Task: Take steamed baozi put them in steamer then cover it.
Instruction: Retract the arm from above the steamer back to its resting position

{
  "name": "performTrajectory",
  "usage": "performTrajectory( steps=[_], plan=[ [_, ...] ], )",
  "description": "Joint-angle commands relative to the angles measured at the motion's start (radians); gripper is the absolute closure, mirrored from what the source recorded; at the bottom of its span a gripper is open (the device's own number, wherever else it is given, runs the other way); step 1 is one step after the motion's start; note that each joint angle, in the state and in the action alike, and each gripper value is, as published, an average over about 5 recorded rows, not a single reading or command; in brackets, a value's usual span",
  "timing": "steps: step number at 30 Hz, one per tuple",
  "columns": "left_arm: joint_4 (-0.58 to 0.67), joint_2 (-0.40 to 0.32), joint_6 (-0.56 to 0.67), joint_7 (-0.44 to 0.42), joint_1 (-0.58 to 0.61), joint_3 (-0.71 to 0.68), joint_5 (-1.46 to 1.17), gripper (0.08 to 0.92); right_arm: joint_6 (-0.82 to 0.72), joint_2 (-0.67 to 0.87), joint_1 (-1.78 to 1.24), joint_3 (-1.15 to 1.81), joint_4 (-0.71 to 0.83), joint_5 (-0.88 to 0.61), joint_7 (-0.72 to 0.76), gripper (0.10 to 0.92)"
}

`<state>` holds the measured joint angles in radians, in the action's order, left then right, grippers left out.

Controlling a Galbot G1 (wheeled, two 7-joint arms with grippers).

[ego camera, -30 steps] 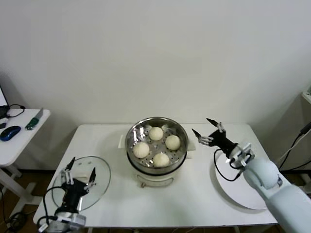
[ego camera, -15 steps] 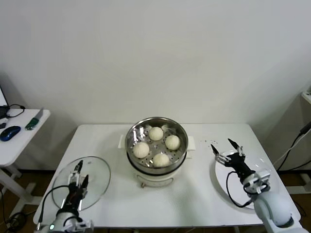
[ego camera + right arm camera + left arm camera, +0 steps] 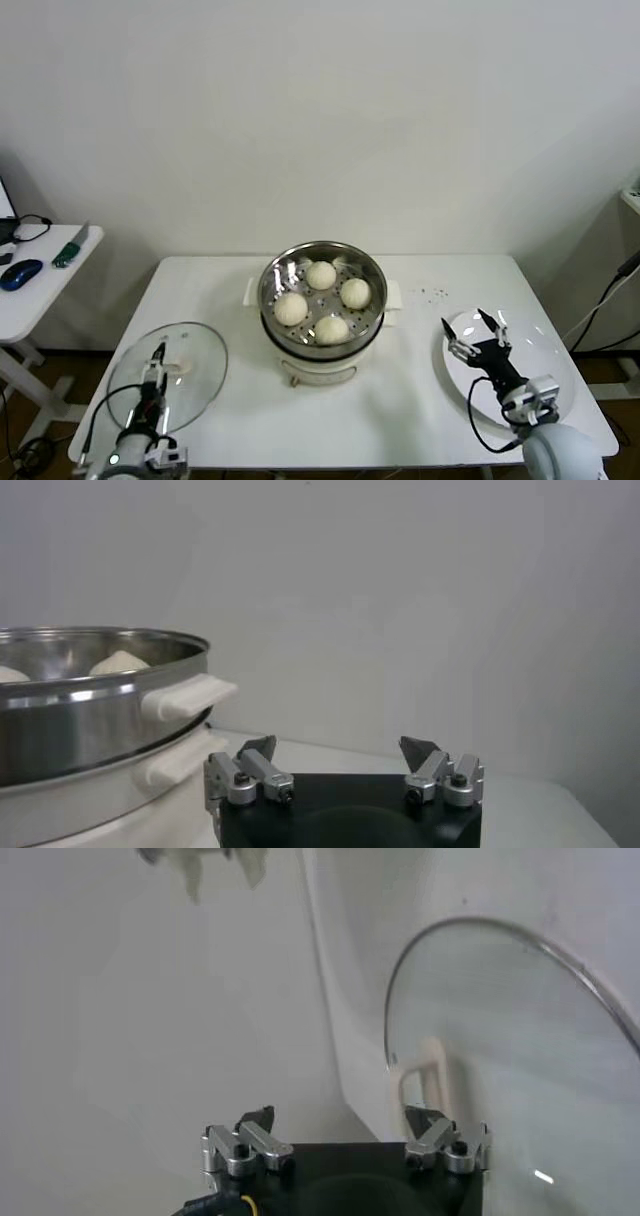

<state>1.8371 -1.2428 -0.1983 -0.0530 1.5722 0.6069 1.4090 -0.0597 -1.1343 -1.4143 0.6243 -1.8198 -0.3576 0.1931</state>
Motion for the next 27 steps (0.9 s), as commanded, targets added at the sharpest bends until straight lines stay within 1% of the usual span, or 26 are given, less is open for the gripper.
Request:
performTrajectory(
  steps=[1, 8, 12, 19, 23, 27],
  plan=[
    [-0.149, 0.019, -0.023, 0.040, -0.107, -0.005, -0.025, 0.177, 0.003, -0.042, -0.009, 0.002, 0.002, 0.044, 0.001, 0.203],
    [-0.198, 0.039, -0.027, 0.080, -0.155, -0.020, -0.072, 0.177, 0.009, -0.055, 0.005, -0.002, 0.012, 0.061, 0.001, 0.203],
    [-0.219, 0.049, -0.031, 0.080, -0.176, -0.035, -0.089, 0.177, 0.012, -0.063, 0.008, -0.002, 0.015, 0.069, 0.003, 0.203],
    [-0.257, 0.048, -0.029, 0.095, -0.202, -0.046, -0.114, 0.177, 0.022, -0.083, 0.008, -0.001, 0.016, 0.090, 0.008, 0.203],
    [-0.259, 0.045, -0.030, 0.122, -0.209, -0.052, -0.140, 0.177, 0.027, -0.094, 0.006, -0.002, 0.016, 0.104, 0.010, 0.203],
    [-0.262, 0.044, -0.024, 0.132, -0.215, -0.055, -0.153, 0.177, 0.033, -0.104, 0.006, -0.004, 0.021, 0.122, 0.014, 0.203]
  ],
)
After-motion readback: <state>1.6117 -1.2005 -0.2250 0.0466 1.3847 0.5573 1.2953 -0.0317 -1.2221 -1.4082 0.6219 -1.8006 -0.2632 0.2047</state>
